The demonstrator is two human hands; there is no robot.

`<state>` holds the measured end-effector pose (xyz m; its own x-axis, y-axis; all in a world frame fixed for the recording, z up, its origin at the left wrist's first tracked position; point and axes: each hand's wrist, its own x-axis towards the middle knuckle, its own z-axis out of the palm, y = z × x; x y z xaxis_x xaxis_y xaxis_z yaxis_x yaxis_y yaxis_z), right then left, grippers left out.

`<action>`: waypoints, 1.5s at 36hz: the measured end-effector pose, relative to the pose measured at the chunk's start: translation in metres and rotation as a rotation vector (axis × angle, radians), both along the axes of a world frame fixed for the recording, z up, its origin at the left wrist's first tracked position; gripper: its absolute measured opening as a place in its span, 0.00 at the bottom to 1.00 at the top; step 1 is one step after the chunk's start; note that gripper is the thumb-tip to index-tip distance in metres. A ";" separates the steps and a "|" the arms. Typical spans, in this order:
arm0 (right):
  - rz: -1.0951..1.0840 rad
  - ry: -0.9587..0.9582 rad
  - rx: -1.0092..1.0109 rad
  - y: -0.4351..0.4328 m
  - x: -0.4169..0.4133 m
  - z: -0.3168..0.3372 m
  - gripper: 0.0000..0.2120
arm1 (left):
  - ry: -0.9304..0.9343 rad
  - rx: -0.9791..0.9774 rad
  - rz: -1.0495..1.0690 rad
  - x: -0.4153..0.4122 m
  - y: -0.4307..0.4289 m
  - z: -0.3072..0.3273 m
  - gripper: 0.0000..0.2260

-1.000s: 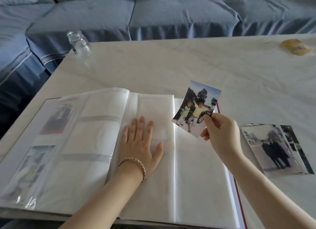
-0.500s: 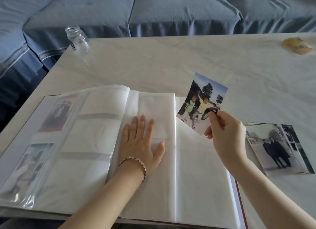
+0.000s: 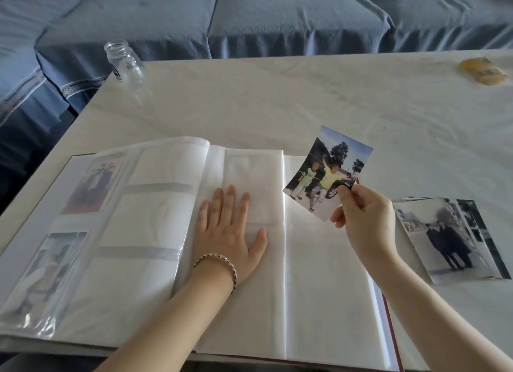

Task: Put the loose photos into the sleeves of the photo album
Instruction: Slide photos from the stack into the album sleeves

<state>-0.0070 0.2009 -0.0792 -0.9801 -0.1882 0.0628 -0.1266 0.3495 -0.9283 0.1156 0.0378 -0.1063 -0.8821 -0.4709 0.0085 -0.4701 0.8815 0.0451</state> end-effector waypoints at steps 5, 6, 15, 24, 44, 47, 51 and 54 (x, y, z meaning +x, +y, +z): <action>0.035 -0.005 0.010 -0.002 0.002 -0.001 0.15 | -0.016 0.005 -0.025 0.001 0.000 0.001 0.30; 0.043 -0.002 0.016 -0.002 0.003 -0.001 0.14 | -0.024 0.021 -0.019 0.000 0.000 0.002 0.30; 0.228 -0.038 0.148 -0.011 0.018 -0.003 0.15 | -0.037 -0.035 -0.006 0.000 0.002 0.000 0.39; 0.146 -0.115 0.117 -0.011 0.010 -0.003 0.13 | 0.034 0.000 -0.014 0.001 0.005 0.004 0.34; 0.083 0.168 0.111 0.000 0.008 0.007 0.18 | 0.064 -0.003 -0.096 0.003 0.005 0.000 0.21; 0.095 0.186 0.120 0.000 0.008 0.006 0.19 | 0.069 -0.009 -0.102 0.004 0.005 0.000 0.20; 0.101 0.198 0.115 0.000 0.009 0.006 0.19 | 0.090 -0.004 -0.099 0.004 0.005 -0.003 0.21; 0.093 0.210 0.093 0.001 0.010 0.008 0.17 | 0.099 0.000 -0.096 0.004 0.005 -0.002 0.22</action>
